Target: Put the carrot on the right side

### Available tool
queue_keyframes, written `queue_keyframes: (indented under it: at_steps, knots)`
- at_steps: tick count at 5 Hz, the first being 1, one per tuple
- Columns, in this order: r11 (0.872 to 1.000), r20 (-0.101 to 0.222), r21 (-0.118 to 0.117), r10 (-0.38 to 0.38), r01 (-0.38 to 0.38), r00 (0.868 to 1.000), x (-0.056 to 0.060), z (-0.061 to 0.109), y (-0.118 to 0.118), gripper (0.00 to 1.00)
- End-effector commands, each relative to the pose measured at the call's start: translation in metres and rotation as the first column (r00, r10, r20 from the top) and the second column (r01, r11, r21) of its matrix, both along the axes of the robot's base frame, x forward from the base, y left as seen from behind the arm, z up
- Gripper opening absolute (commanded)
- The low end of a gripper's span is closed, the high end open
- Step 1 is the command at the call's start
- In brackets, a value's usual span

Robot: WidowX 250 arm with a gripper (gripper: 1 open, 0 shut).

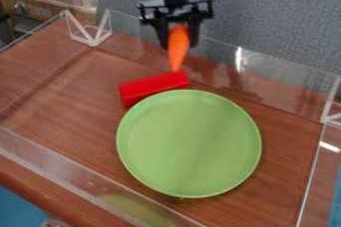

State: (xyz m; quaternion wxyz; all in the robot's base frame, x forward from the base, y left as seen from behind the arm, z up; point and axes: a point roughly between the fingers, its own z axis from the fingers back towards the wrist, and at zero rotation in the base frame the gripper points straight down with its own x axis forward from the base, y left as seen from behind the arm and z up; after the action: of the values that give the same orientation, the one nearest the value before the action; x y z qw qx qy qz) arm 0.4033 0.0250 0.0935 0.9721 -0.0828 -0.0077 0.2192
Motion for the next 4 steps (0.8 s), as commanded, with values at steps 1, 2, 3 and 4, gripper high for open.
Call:
queue_keyframes:
  at_steps: [1,2,3,4]
  knots:
    - [1.000,0.062,0.016,0.023,-0.024,0.998,0.014,0.014,0.010,0.00]
    - [0.999,0.066,0.017,0.041,-0.042,0.997,0.013,0.015,0.022,0.00]
    - [0.999,0.077,0.004,0.051,-0.052,0.996,0.010,0.023,0.029,0.00]
    - [0.998,0.077,-0.007,0.069,-0.069,0.995,0.015,0.024,0.034,0.00]
